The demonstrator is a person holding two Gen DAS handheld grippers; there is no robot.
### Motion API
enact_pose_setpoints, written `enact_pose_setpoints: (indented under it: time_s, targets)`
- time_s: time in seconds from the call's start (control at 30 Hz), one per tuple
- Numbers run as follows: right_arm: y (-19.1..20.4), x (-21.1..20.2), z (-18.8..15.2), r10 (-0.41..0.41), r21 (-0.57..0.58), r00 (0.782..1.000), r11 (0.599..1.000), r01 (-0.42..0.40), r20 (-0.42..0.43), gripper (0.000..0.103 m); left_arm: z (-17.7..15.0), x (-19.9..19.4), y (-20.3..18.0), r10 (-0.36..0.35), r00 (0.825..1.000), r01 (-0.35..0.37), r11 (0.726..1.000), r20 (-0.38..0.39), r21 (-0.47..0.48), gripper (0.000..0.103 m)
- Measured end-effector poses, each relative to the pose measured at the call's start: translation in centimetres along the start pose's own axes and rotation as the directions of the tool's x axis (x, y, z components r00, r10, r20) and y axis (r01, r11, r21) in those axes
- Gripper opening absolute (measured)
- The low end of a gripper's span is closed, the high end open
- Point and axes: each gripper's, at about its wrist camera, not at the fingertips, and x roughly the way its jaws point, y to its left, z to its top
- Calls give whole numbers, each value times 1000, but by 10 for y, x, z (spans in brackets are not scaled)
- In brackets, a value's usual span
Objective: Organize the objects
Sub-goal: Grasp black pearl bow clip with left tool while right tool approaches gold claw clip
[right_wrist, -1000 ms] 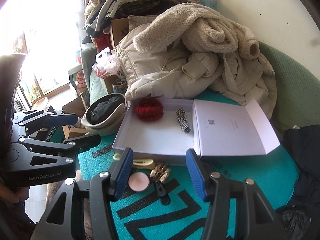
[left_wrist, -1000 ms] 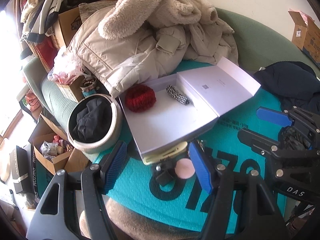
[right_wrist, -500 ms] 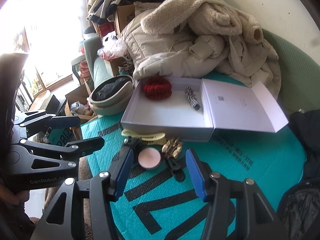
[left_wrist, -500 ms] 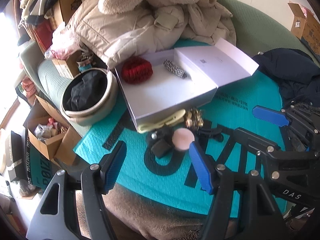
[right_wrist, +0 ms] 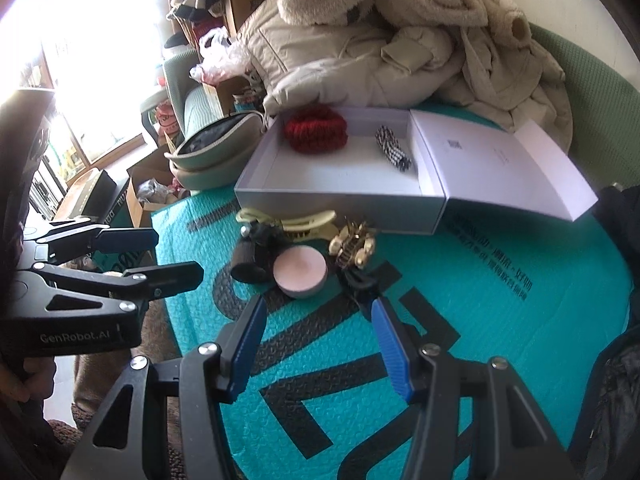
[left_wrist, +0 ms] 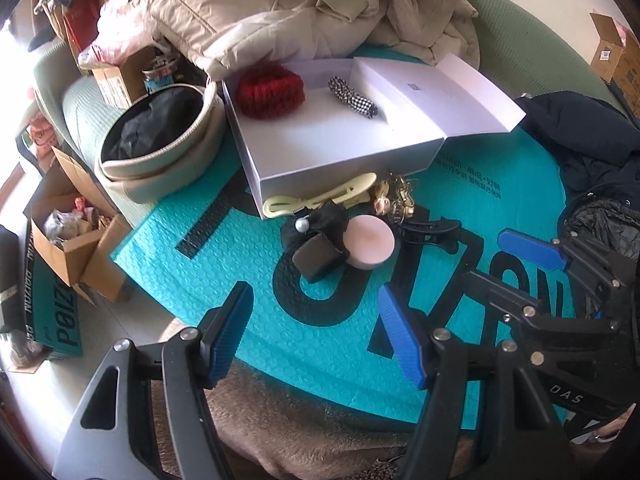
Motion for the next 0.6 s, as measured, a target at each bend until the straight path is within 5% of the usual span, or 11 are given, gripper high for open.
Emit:
enact_pose_setpoints:
  time_s: [0.6]
  targets:
    - [-26, 52, 17, 24, 34, 998, 999, -22, -63, 55, 35, 69, 9, -40, 995, 38, 999, -94, -24, 64]
